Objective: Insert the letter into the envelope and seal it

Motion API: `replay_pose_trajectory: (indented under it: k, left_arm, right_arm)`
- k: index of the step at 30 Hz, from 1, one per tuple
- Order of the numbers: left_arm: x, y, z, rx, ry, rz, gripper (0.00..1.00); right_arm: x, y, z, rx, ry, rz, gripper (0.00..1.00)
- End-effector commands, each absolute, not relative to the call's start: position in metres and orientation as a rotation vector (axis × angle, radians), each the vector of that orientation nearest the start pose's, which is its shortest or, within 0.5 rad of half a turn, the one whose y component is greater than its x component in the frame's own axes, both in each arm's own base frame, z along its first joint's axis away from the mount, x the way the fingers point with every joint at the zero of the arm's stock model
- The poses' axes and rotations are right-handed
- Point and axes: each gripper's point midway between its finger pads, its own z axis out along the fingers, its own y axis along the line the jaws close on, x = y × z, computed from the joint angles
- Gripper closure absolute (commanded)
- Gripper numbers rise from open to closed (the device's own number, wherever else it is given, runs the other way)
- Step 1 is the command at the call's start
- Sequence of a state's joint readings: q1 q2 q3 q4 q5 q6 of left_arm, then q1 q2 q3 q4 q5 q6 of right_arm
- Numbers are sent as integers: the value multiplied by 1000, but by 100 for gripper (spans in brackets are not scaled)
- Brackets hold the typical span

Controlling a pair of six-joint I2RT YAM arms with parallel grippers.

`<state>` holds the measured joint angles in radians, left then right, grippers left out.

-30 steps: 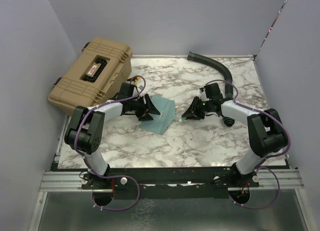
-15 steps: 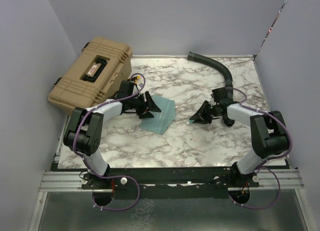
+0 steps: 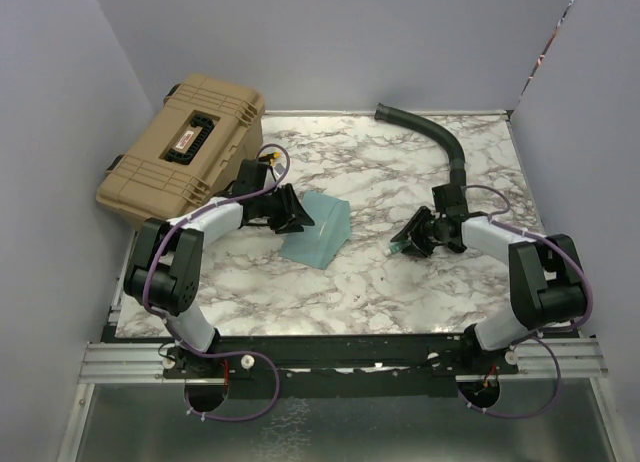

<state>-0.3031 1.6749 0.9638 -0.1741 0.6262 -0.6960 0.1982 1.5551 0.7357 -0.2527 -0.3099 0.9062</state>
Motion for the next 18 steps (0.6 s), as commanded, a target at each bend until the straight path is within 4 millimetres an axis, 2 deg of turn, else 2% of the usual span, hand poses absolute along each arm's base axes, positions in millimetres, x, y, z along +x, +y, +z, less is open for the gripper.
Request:
replay_pose_trajectory:
  k: [1,7,11,14,18]
  left_arm:
    - [334,-219,89,-176,2568,-1033,56]
    - [336,-213,81,-166,2591,-966,59]
    - [336,-212,79,-151,2599,-954,66]
    - [335,-211,78,-136,2605,-946,74]
    - [333,-209,70,-113,2619,-927,84]
  right_arm:
    - [291,122,22,924,2610,572,51]
    - [297,110,44,916,2541,505,46]
    - [305,117,66,830,2514,565,47]
    - [310,126,78,748,2503,639,54]
    - [317,153,92,587,2479,799,75]
